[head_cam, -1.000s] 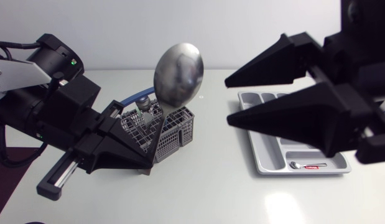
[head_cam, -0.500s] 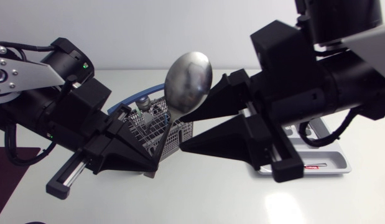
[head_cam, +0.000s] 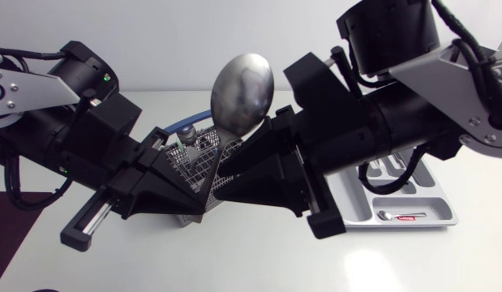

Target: Unload the cutlery basket into the drawer organizer.

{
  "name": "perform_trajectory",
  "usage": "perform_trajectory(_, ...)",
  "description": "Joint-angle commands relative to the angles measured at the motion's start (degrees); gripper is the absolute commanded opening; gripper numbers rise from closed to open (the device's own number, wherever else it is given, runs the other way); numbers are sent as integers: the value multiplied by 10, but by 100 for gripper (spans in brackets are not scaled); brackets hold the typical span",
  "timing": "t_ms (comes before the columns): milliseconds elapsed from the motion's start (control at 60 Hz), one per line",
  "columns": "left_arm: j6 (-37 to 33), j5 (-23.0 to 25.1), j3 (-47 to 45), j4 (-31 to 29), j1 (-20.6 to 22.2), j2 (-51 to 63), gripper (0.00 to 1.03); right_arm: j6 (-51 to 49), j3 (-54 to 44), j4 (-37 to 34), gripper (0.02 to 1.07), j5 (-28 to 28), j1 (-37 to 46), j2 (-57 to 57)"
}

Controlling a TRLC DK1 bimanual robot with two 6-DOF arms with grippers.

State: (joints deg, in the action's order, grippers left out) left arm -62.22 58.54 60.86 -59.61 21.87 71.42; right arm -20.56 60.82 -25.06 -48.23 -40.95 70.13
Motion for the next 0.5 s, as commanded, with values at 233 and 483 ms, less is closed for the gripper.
perform_trajectory(233, -14, 19, 9, 12, -9, 7, 3, 20, 27, 15, 38, 14, -16, 17)
perform_trajectory(483, 1, 24, 8, 27, -9, 7, 3, 21, 31, 21, 19, 21, -18, 18)
